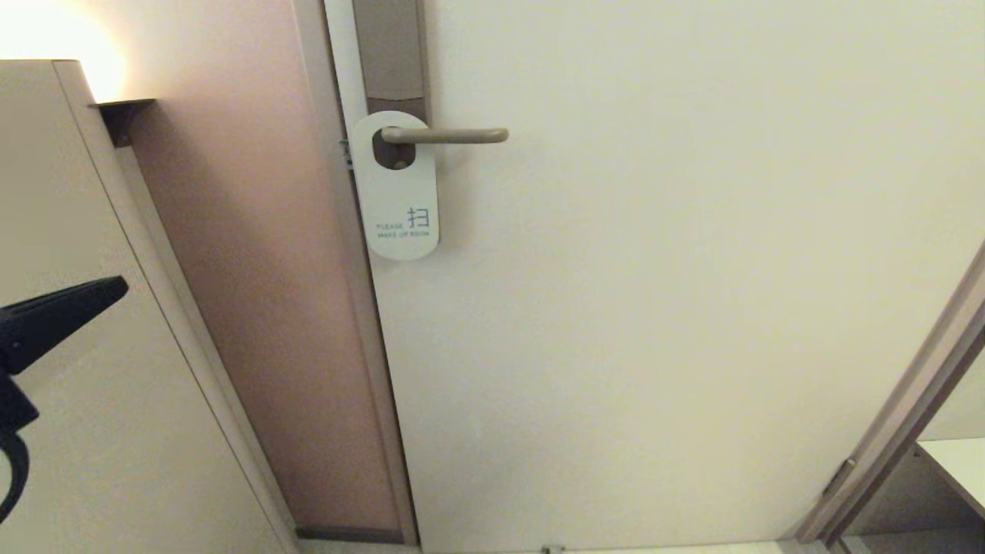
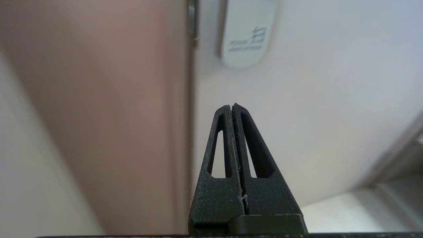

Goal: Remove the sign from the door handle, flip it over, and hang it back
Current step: Take down the sign

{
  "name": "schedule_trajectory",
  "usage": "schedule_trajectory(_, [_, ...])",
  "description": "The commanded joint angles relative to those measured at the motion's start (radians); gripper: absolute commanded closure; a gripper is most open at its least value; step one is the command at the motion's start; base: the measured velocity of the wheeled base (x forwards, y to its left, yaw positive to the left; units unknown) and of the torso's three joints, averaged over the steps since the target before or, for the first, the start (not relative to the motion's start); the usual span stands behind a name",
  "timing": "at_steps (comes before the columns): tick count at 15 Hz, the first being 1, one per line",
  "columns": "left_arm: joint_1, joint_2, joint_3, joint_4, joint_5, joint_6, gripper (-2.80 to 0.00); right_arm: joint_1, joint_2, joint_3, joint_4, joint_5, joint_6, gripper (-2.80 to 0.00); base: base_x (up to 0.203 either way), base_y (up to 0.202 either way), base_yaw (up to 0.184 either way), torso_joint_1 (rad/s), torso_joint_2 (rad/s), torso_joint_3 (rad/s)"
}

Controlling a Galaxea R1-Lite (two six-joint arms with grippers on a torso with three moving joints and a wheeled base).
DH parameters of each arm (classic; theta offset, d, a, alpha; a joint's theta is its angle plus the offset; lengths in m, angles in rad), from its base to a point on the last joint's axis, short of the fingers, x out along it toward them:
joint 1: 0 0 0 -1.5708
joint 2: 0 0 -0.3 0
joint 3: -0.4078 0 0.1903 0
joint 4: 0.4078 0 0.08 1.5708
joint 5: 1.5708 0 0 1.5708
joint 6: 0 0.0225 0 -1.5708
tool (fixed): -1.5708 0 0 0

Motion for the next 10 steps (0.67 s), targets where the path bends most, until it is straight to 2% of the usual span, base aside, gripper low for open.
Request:
schedule_trajectory(1, [0.0, 0.12, -0.054, -0.004, -0.034, -0.037, 0.0, 0.001, 0.001, 0.0, 0.0, 0.0, -0.001, 0.0, 0.0, 0.0, 0.0, 0.0, 0.0, 0.0])
schedule_trajectory(3, [0.001, 0.191, -0.103, -0.006, -0.106, -0.073, 0.0, 0.0, 0.001, 0.0, 0.0, 0.0, -0.001, 0.0, 0.0, 0.0, 0.0, 0.0, 0.0, 0.0])
schedule_trajectory(6, [0.004, 0.291, -0.157, -0.01, -0.215, -0.082, 0.0, 0.001, 0.001, 0.0, 0.0, 0.0, -0.001, 0.0, 0.0, 0.0, 0.0, 0.0, 0.0, 0.0])
schedule_trajectory(10, [0.013, 0.457, -0.282, -0.015, -0.292, -0.083, 0.0, 0.001, 0.001, 0.0, 0.0, 0.0, -0.001, 0.0, 0.0, 0.0, 0.0, 0.0, 0.0, 0.0])
